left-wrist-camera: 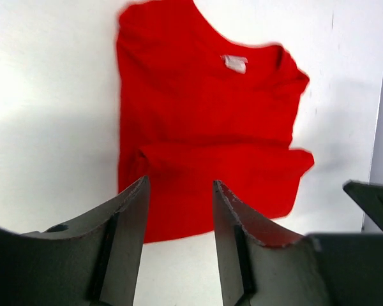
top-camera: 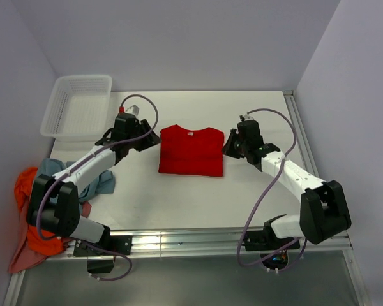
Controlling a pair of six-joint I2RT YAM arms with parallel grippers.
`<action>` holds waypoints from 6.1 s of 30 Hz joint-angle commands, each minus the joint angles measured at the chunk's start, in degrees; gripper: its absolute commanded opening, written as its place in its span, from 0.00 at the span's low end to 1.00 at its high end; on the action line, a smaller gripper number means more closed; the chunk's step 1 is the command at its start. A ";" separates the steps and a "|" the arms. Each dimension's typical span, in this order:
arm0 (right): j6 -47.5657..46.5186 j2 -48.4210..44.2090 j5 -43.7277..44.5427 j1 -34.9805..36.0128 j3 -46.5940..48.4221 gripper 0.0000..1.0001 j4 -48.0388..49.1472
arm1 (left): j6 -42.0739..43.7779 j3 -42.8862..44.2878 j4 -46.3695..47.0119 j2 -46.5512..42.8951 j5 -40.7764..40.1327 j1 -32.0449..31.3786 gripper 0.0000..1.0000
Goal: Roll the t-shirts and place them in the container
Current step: Fold the tshirt, then roll the tshirt
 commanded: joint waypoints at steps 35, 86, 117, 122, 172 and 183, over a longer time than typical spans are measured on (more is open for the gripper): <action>14.24 13.70 4.61 26.69 -3.85 0.08 0.30 | 5.35 19.66 4.66 28.45 -2.37 -1.59 0.37; -10.89 34.18 31.93 42.87 35.62 0.88 -14.12 | -7.22 -6.18 25.15 20.00 13.45 8.52 0.50; -8.79 56.41 63.49 49.73 50.29 0.88 -25.63 | -3.79 1.11 8.89 15.17 20.49 8.52 0.00; -7.03 56.77 65.69 49.82 49.16 0.86 -26.42 | -3.26 2.96 5.90 15.44 20.92 8.52 0.00; 1.14 33.30 -41.42 11.86 10.67 0.00 21.72 | -2.47 -4.94 16.00 4.10 15.83 3.87 0.46; 15.55 42.87 -52.43 6.32 3.89 0.00 44.41 | -4.49 -5.74 24.44 7.61 15.92 -2.81 0.44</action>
